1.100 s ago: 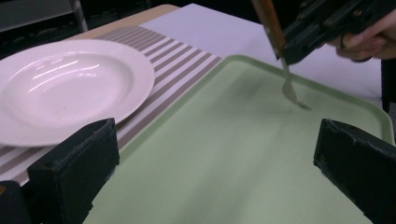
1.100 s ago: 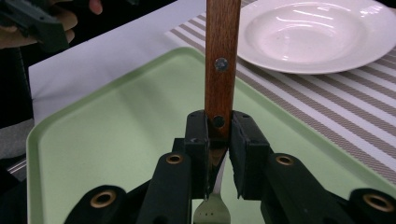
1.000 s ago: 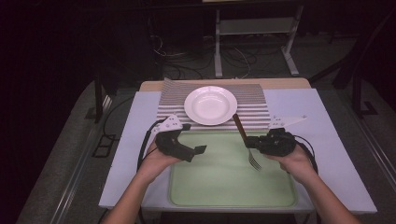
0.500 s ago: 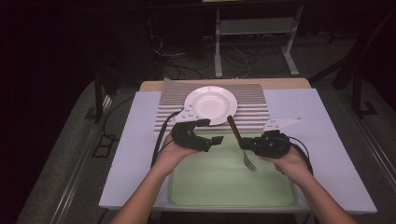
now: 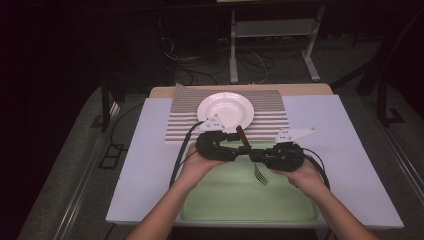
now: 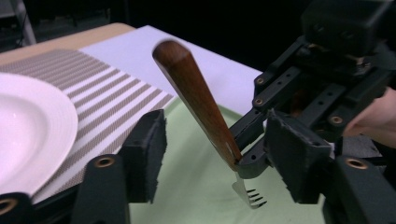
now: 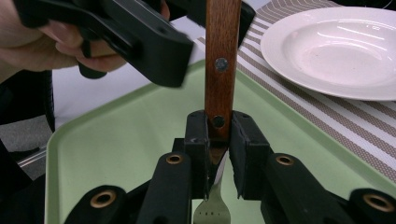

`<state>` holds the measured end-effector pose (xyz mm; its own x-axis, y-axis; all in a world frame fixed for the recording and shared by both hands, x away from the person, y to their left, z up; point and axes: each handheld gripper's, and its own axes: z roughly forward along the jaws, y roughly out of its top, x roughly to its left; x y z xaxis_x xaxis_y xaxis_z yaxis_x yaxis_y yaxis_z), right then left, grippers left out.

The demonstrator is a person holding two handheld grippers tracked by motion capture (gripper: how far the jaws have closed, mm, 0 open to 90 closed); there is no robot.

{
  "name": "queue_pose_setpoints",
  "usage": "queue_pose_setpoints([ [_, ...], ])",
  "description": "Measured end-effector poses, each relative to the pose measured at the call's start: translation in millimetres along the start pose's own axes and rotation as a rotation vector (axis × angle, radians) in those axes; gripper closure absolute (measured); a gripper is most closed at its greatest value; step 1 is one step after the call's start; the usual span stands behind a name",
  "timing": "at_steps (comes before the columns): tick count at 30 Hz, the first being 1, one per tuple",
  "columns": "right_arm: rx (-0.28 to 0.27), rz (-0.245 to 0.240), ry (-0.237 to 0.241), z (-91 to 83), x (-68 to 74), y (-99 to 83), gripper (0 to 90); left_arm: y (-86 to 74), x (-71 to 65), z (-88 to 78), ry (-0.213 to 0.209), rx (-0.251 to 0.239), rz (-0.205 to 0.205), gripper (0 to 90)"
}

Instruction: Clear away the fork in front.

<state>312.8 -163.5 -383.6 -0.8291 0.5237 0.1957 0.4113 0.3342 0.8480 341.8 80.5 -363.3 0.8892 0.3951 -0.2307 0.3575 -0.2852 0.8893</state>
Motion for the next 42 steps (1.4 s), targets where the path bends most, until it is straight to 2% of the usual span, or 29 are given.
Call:
queue_pose_setpoints([
  [2, -0.001, -0.002, 0.005, 1.8, 1.4, 0.3, 77.4, -0.9, 0.4, 0.2, -0.002, -0.004, -0.014, 49.7],
  [11, -0.015, 0.005, 0.002, 5.2, 5.4, 2.7, 77.3, -4.0, -1.1, 3.2, -0.002, -0.007, -0.034, 65.0],
  [17, -0.03, 0.013, -0.005, 8.0, 6.4, 4.4, 77.3, -3.7, -1.3, 2.1, -0.011, -0.02, -0.036, 73.3],
  [24, -0.026, 0.0, -0.005, 9.6, 9.5, 4.1, 76.8, -3.7, -2.0, 0.4, -0.039, -0.018, -0.026, 76.5],
  [25, -0.031, -0.016, 0.002, 8.9, 9.6, 4.5, 70.0, -3.4, -0.9, -1.8, -0.043, -0.025, -0.028, 76.8],
  [26, -0.031, -0.016, 0.002, 8.9, 9.6, 4.5, 70.0, -3.4, -0.9, -1.8, -0.043, -0.025, -0.028, 77.0],
  [30, -0.026, -0.027, 0.014, 8.4, 8.0, 3.7, 45.6, -2.1, 3.9, -8.9, -0.063, -0.029, -0.026, 77.6],
  [31, -0.024, -0.022, -0.004, 7.6, 6.6, 1.3, 31.2, -1.4, 6.8, -12.4, -0.062, -0.02, -0.038, 78.2],
  [32, -0.024, -0.022, -0.004, 7.6, 6.6, 1.3, 31.2, -1.4, 6.8, -12.4, -0.062, -0.02, -0.038, 78.5],
  [33, -0.031, -0.026, -0.066, 5.1, 6.4, -2.2, 22.8, -1.5, 9.5, -17.0, -0.059, -0.029, -0.041, 78.9],
  [34, -0.031, -0.022, -0.08, 3.9, 4.8, -3.7, 18.0, -1.6, 10.5, -19.0, -0.055, -0.031, -0.039, 79.2],
  [35, -0.031, -0.022, -0.08, 3.9, 4.8, -3.7, 18.0, -1.6, 10.5, -19.0, -0.055, -0.031, -0.039, 79.6],
  [36, -0.032, -0.02, -0.088, 2.9, 3.1, -5.0, 12.7, -1.8, 12.2, -22.2, -0.053, -0.033, -0.04, 79.6],
  [38, -0.016, -0.014, -0.093, -0.4, -2.7, -10.6, 9.1, -2.5, 15.2, -28.2, -0.049, -0.04, -0.038, 80.5],
  [40, 0.003, -0.038, -0.14, -5.5, -9.6, -19.9, 4.9, -4.3, 19.8, -37.5, -0.039, -0.036, -0.033, 80.7],
  [42, 0.007, -0.034, -0.147, -7.6, -11.8, -22.8, 3.5, -5.0, 21.5, -40.2, -0.035, -0.033, -0.032, 80.7],
])
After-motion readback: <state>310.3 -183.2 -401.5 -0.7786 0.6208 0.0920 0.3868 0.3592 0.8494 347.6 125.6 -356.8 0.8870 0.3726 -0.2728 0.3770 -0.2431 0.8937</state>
